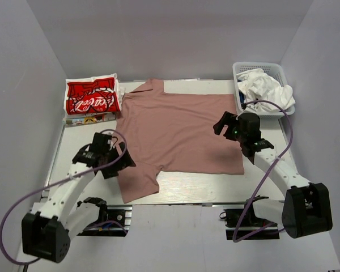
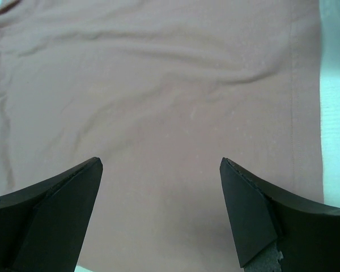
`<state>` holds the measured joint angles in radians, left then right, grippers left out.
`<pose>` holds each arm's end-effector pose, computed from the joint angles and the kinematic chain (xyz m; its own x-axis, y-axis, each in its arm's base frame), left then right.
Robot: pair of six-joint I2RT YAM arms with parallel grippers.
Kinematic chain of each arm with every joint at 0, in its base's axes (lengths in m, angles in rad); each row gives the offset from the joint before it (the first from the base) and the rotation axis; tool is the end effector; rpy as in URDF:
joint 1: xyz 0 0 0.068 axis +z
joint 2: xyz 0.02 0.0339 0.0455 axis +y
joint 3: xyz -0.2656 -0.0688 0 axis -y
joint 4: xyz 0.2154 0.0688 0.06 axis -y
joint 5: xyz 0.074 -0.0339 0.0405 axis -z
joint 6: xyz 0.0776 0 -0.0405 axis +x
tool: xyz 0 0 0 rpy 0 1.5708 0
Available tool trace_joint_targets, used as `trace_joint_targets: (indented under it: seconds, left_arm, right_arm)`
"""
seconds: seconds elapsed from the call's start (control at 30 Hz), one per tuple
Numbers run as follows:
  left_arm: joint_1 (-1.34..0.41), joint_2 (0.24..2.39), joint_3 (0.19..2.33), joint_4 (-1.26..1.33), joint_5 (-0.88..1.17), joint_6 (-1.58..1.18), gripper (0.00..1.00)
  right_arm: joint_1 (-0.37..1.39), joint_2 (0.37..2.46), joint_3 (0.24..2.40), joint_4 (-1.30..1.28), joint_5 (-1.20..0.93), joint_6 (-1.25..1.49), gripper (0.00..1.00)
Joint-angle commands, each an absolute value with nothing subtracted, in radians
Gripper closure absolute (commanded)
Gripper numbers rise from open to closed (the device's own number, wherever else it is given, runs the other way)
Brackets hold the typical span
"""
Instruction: Fold and stack the t-shirts
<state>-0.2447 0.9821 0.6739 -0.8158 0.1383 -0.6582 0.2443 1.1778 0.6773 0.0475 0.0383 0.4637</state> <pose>0.1538 -0.0494 0.1902 -0.8743 -0.4061 -0.2658 -0.2997 0.8824 -0.3627 0.2649 0.0630 0.2418 -0.4730 0.3427 -0.8117 0.0036 0.9220 0.3872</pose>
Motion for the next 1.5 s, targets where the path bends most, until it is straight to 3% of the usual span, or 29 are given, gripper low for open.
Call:
trace_joint_targets:
  seconds: [0.0, 0.13, 0.4, 0.53, 0.57, 0.63, 0.67, 0.97, 1.13, 1.47]
  left_arm:
    - [-0.247, 0.925, 0.573, -0.914, 0.233, -0.738, 0.0]
    - [-0.265, 0.979, 0.482, -0.881, 0.307, -0.772, 0.0]
    - [-0.304, 1.084, 0.382, -0.85, 0.318, -0.799, 0.1]
    - [-0.314, 1.097, 0.393, -0.818, 0.321, -0.822, 0.35]
    - [-0.324, 1.097, 0.405, -0.818, 0.321, -0.822, 0.56]
    - [-0.324, 1.097, 0.419, -0.818, 0.279, -0.834, 0.82]
    - [-0.324, 1.097, 0.434, -0.818, 0.25, -0.844, 1.0]
    - [-0.324, 1.065, 0.532, -0.709, 0.288, -0.812, 1.0]
    - [-0.324, 1.006, 0.548, -0.718, 0.359, -0.767, 1.0]
    - [-0.324, 0.916, 0.525, -0.739, 0.448, -0.724, 1.0]
  right_arm:
    - [0.242, 1.155, 0.658, 0.135, 0.054, 0.505, 0.1]
    - [0.241, 1.155, 0.618, 0.167, 0.054, 0.525, 0.1]
    - [0.239, 1.187, 0.623, 0.158, 0.08, 0.523, 0.1]
    - [0.235, 1.183, 0.627, 0.114, 0.109, 0.541, 0.1]
    - [0.236, 1.178, 0.624, 0.091, 0.127, 0.545, 0.1]
    - [0.236, 1.149, 0.609, 0.061, 0.133, 0.551, 0.1]
    - [0.236, 1.14, 0.592, 0.043, 0.135, 0.548, 0.1]
    - [0.235, 0.997, 0.479, -0.179, 0.187, 0.6, 0.1]
    - [0.235, 1.003, 0.457, -0.337, 0.242, 0.667, 0.1]
    - [0.232, 1.032, 0.437, -0.408, 0.256, 0.706, 0.1]
